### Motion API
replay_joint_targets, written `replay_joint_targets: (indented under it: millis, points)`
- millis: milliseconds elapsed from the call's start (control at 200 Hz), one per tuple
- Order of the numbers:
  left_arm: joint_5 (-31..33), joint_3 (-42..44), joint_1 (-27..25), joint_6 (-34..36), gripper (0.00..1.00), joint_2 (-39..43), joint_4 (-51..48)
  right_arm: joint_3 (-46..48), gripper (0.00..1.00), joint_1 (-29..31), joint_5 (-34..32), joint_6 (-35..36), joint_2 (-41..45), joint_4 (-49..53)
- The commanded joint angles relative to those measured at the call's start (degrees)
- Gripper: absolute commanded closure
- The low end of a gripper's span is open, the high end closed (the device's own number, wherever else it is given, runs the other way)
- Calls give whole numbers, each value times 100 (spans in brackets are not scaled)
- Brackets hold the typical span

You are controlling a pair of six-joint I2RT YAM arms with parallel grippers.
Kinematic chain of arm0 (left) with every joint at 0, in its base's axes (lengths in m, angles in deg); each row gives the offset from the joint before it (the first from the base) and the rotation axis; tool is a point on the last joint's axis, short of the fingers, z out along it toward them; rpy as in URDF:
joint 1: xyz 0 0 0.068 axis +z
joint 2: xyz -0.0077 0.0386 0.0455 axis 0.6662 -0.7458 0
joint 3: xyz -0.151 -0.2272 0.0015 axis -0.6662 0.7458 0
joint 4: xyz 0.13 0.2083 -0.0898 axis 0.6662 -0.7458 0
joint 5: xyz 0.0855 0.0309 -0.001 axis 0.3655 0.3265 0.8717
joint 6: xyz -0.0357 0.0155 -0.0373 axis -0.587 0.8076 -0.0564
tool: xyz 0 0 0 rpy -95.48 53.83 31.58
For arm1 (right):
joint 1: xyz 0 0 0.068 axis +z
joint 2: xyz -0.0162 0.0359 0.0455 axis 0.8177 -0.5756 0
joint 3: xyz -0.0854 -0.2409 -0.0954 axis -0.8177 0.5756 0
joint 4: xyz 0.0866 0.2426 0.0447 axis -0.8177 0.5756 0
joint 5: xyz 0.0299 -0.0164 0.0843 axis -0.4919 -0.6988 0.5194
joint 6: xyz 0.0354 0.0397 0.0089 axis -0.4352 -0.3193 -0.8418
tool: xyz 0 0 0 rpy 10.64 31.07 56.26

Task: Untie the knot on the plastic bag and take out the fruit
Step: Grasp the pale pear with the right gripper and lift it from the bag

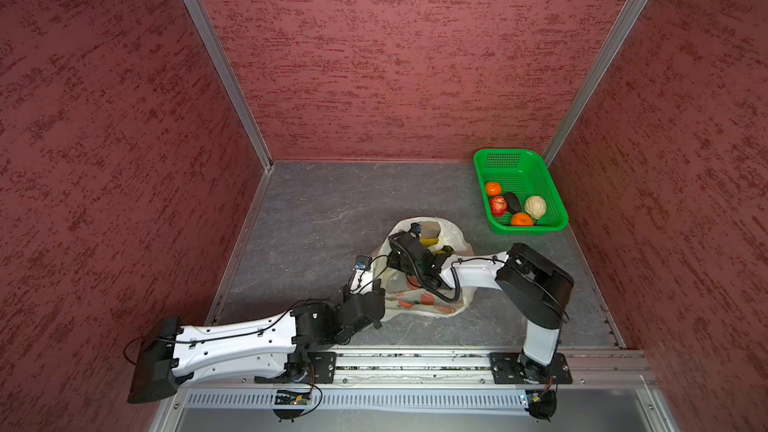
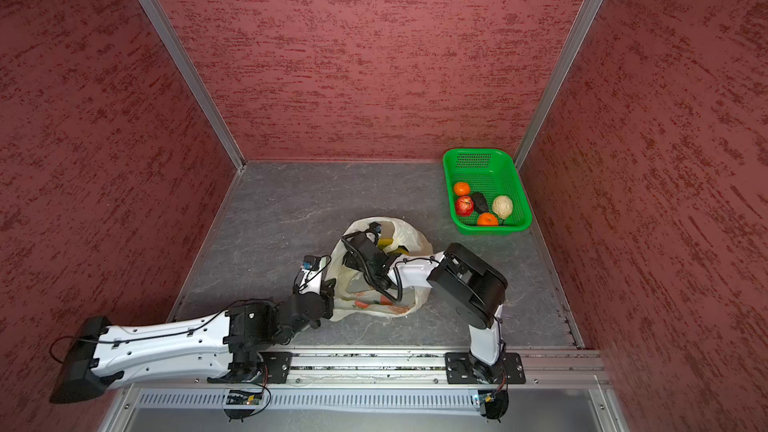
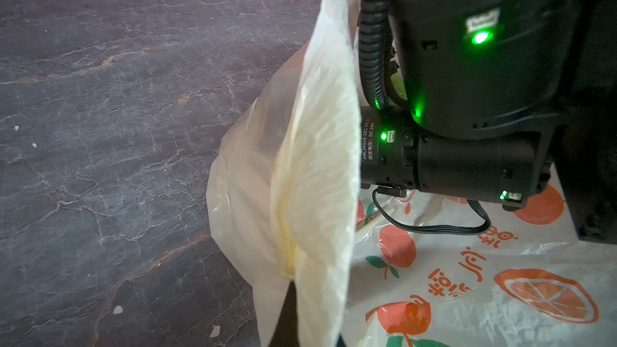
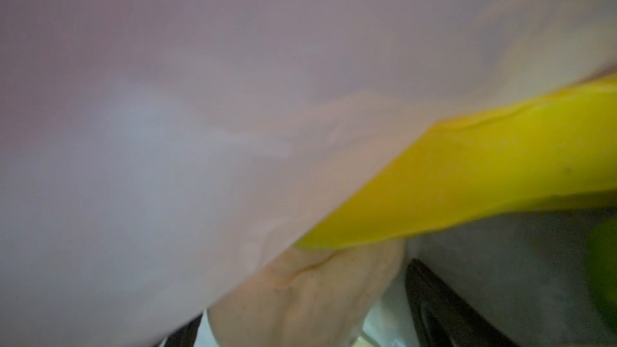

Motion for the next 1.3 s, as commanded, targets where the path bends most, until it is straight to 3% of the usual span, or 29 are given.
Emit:
replay_joint_targets:
  millis: [0, 80, 451, 746, 1292]
  points:
    - [-106, 73, 37, 65, 100, 47, -68, -125, 11, -55, -136, -273, -166, -283]
    - [-108, 58, 36, 56, 100, 54, -94, -64, 21, -72, -96, -290, -160, -400]
    - [33, -6, 48, 91, 100, 72, -95, 45, 42, -92, -4, -107, 61, -502]
    - [217, -64, 67, 96, 100, 16, -16, 345, 45, -86, 469, -33, 752, 8]
    - [478, -160, 72, 176, 100, -216, 244, 550, 45, 274, 818, 728, 2705, 2291]
